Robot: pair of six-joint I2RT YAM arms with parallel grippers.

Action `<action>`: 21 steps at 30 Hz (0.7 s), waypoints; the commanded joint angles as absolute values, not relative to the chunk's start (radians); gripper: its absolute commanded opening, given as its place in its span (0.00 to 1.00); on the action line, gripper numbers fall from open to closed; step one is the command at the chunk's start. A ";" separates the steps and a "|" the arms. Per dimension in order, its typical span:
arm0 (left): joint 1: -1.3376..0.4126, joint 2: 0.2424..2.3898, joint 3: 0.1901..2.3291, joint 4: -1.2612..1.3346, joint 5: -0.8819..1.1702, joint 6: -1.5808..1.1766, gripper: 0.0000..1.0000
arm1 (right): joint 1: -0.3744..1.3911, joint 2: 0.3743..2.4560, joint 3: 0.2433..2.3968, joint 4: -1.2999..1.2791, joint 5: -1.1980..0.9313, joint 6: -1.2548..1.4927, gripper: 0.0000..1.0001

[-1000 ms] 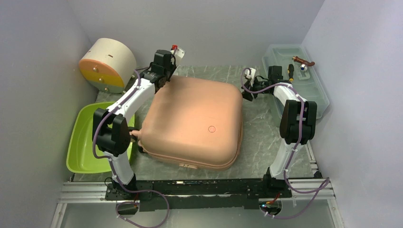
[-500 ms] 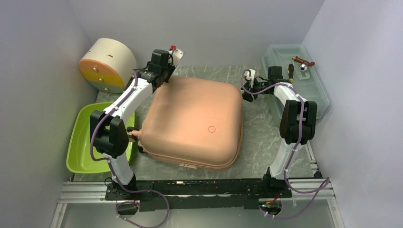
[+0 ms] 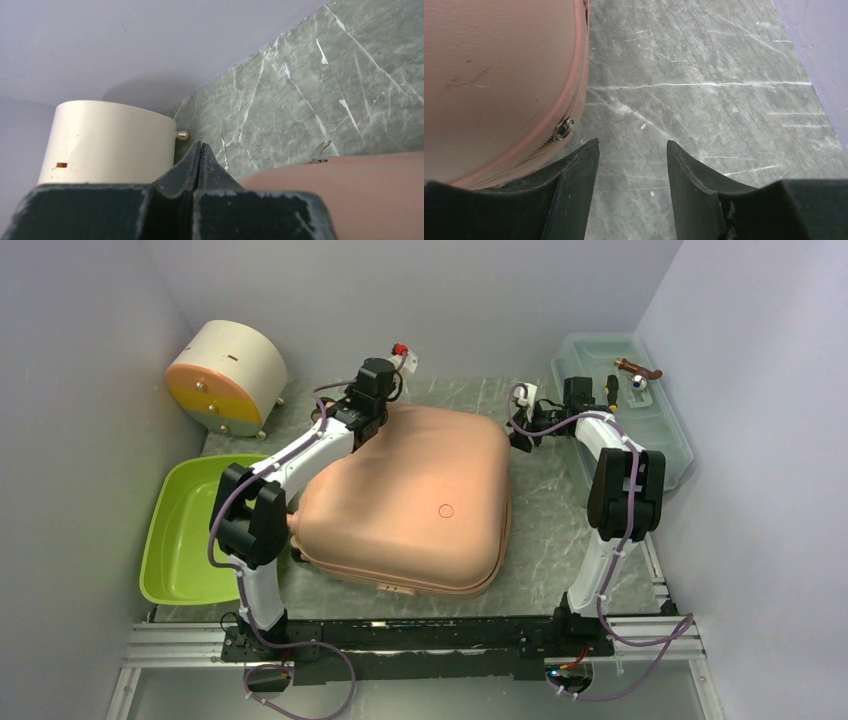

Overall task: Open, take out, and arrange the luggage
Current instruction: Unzip the zipper of the luggage, then adjust the luggage at the center of the board.

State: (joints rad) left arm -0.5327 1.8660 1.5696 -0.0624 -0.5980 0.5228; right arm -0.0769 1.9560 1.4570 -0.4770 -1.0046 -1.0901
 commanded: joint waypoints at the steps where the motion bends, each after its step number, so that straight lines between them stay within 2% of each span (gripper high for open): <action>1: -0.523 1.956 1.590 -0.097 -0.600 0.496 0.00 | -0.080 1.978 1.520 -0.492 -1.040 -1.124 0.54; 9: -0.486 2.009 1.665 -0.185 -0.523 0.452 0.00 | -0.084 1.976 1.542 -0.549 -1.023 -1.202 0.54; 15: -0.468 2.045 1.705 -0.241 -0.482 0.462 0.00 | -0.123 1.890 1.488 -0.409 -0.935 -1.116 0.53; 18: -0.467 2.028 1.718 -0.322 -0.355 0.443 0.00 | -0.161 1.875 1.544 -0.547 -0.972 -1.225 0.53; 21: -0.466 2.003 1.726 -0.400 -0.231 0.418 0.00 | -0.174 1.914 1.664 -0.878 -1.004 -1.483 0.53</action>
